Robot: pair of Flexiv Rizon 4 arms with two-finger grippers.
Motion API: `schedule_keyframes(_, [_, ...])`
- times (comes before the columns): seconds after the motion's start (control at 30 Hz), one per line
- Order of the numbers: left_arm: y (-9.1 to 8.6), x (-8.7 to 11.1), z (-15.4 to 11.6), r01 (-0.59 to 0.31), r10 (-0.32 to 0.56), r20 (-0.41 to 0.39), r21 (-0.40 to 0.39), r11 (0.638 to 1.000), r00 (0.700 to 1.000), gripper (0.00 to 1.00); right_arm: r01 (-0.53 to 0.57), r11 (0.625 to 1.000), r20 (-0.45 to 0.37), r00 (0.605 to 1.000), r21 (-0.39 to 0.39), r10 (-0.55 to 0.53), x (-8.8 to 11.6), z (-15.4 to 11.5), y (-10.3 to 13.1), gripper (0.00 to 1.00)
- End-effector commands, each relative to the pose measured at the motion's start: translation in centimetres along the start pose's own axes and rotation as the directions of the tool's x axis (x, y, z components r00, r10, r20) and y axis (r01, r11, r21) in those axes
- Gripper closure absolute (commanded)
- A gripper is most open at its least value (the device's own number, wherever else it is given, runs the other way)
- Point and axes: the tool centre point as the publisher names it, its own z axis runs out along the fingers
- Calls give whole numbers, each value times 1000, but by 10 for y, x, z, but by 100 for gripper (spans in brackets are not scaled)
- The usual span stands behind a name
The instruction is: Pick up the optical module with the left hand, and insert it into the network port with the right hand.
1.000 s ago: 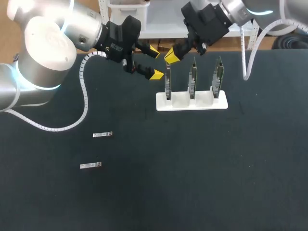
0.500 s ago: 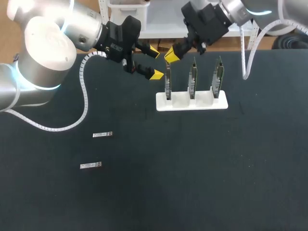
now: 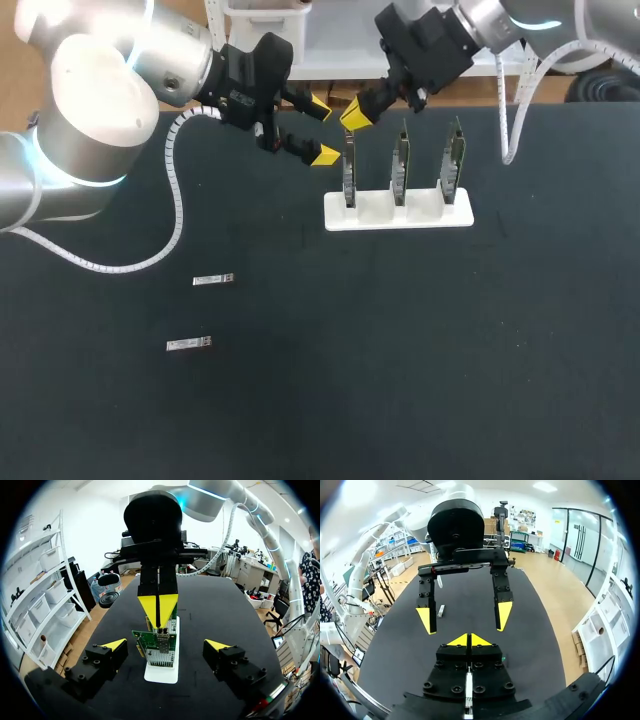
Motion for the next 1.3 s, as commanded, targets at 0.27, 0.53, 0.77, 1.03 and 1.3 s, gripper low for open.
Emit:
schedule_keyframes(0.27, [2, 0, 1, -1, 1, -2, 3, 1000, 1000, 0, 0, 1000, -1, 1000, -7, 0, 1, -1, -3, 100])
schedule_keyframes(0.53, [2, 0, 1, -1, 1, -2, 3, 1000, 1000, 0, -6, 1000, -3, 1000, -16, 6, 2, 2, -2, 100])
schedule_keyframes(0.77, [2, 0, 1, -1, 1, -2, 3, 1000, 1000, 0, -13, 1000, -10, 1000, -22, 13, 4, 2, -1, 100])
schedule_keyframes(1.03, [2, 0, 1, -1, 1, -2, 3, 1000, 1000, 0, -18, 999, -10, 1000, -33, 18, 5, 5, 1, 100])
schedule_keyframes(1.3, [2, 0, 1, -1, 1, -2, 3, 1000, 1000, 0, -25, 999, -11, 1000, -38, 25, 6, 7, 1, 100])
